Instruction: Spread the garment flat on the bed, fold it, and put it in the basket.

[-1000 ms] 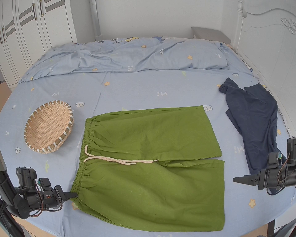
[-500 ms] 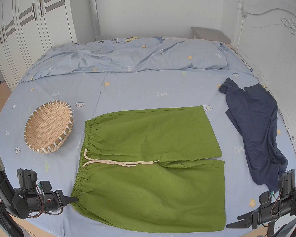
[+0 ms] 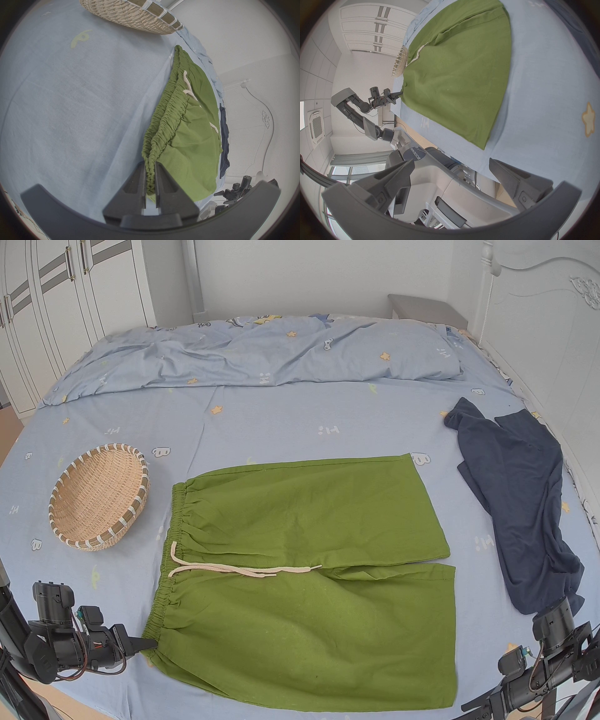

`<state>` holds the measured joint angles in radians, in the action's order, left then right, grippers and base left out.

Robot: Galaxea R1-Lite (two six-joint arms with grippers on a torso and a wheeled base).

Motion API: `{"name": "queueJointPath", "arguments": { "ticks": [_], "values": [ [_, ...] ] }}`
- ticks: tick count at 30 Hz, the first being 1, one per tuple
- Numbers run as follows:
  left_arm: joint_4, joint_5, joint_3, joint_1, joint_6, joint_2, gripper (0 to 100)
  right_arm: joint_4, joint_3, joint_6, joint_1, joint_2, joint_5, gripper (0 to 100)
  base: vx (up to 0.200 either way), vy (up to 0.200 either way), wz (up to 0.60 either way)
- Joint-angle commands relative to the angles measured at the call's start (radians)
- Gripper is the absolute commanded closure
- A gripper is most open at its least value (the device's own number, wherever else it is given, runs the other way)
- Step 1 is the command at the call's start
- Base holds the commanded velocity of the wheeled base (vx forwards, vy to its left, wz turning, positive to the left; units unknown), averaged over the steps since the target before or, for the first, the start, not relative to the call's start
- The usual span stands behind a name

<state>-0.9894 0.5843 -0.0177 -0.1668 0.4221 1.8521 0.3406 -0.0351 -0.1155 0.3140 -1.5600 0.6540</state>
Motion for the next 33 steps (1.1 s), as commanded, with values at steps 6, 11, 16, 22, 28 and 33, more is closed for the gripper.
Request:
{"name": "queueJointPath", "arguments": {
  "ticks": [6, 11, 16, 22, 28, 33],
  "values": [
    [-0.006, 0.0, 0.018, 0.0, 0.003, 0.002, 100, 0.169, 0.0, -0.003, 0.016, -0.226, 0.003, 0, 0.0, 0.0, 0.0],
    [-0.006, 0.0, 0.018, 0.0, 0.004, 0.002, 100, 0.207, -0.003, -0.003, 0.017, -0.278, 0.001, 0, 0.0, 0.0, 0.0],
    [-0.014, 0.0, 0.016, -0.002, 0.007, 0.002, 100, 0.221, -0.005, -0.006, 0.033, -0.285, 0.004, 0, 0.0, 0.0, 0.0],
    [-0.018, 0.0, 0.018, -0.002, 0.007, 0.004, 100, 0.259, -0.008, -0.018, 0.037, -0.29, 0.027, 0, 0.0, 0.0, 0.0],
    [-0.018, 0.0, 0.018, 0.0, 0.007, 0.004, 100, 0.307, -0.002, -0.046, 0.033, -0.298, 0.062, 0, 0.0, 0.0, 0.0],
    [-0.018, 0.0, 0.018, -0.002, 0.007, 0.004, 100, 0.311, -0.002, -0.056, 0.034, -0.298, 0.062, 0, 0.0, 0.0, 0.0]
  ]
}}
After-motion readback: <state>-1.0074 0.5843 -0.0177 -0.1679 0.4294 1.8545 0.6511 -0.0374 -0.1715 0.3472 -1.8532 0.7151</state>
